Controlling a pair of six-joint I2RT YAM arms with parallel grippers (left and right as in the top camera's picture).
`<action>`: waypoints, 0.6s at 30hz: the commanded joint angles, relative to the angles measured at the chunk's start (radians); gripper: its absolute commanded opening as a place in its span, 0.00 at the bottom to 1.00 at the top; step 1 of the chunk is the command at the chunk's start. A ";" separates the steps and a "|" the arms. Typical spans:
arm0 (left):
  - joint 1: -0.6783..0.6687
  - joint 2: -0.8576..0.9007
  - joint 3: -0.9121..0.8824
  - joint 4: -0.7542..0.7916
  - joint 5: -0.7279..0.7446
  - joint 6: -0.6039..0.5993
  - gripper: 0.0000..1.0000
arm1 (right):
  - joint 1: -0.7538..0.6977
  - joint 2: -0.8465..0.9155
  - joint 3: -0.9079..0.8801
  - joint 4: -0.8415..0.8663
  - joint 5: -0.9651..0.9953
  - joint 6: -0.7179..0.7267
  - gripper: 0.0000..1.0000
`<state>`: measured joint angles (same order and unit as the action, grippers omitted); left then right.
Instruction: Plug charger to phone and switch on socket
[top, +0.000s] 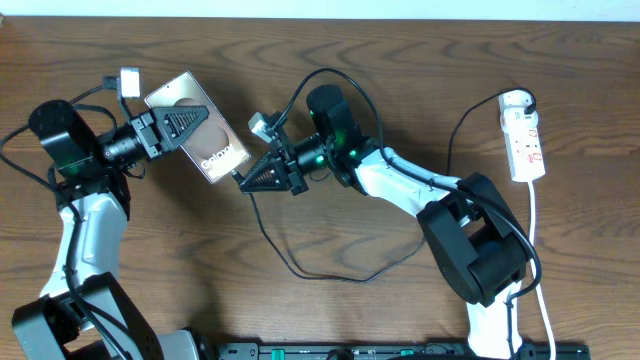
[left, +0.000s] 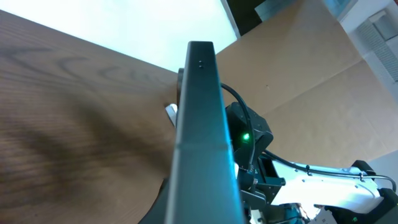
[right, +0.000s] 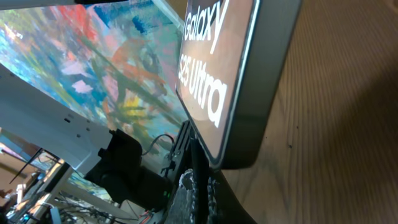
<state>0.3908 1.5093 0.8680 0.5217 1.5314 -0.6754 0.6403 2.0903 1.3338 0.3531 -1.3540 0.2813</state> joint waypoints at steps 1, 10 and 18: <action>-0.004 -0.011 0.001 0.003 0.042 0.018 0.07 | -0.018 -0.014 0.006 0.030 0.015 0.034 0.01; -0.004 -0.011 0.001 0.002 0.042 0.018 0.08 | -0.011 -0.014 0.006 0.156 0.009 0.138 0.01; -0.004 -0.011 0.001 0.002 0.042 0.018 0.08 | -0.010 -0.014 0.006 0.154 0.009 0.172 0.01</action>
<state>0.3923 1.5093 0.8680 0.5236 1.5166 -0.6788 0.6380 2.0907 1.3228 0.4911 -1.3693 0.4232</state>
